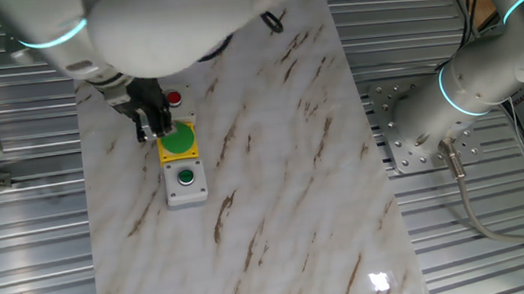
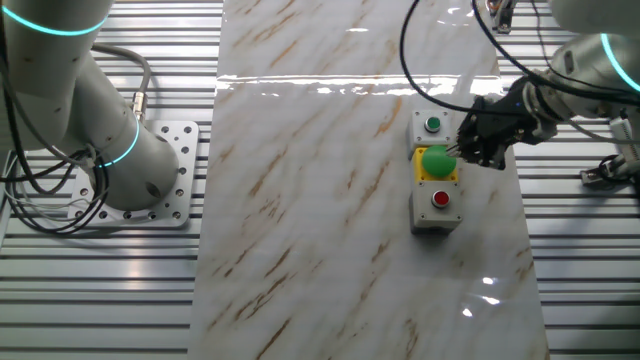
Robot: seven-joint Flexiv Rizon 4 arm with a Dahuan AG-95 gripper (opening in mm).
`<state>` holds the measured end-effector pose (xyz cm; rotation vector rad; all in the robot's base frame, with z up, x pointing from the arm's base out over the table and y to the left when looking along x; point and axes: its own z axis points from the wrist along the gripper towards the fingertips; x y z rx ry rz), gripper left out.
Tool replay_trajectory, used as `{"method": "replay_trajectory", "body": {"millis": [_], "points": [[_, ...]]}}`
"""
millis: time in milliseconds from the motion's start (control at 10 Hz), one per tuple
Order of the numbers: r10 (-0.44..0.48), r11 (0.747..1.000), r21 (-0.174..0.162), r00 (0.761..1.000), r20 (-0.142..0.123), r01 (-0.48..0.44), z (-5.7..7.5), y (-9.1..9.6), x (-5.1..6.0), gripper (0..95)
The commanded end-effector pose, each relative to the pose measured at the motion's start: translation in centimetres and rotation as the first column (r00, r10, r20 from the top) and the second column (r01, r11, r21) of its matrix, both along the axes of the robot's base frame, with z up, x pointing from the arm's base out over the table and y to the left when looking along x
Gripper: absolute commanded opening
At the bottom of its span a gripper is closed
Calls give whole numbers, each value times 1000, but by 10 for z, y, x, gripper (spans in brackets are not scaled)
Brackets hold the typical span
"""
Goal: Press three buttons from left to right in sequence
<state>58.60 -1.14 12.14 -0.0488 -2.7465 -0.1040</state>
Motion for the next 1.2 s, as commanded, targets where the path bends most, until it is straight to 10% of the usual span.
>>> {"method": "replay_trajectory", "body": {"millis": [100, 1200], "points": [[-21, 1000, -20, 999, 27, 21, -3, 7, -7, 0], [-195, 977, -70, 976, 95, 202, -10, 47, -1, 0]]}}
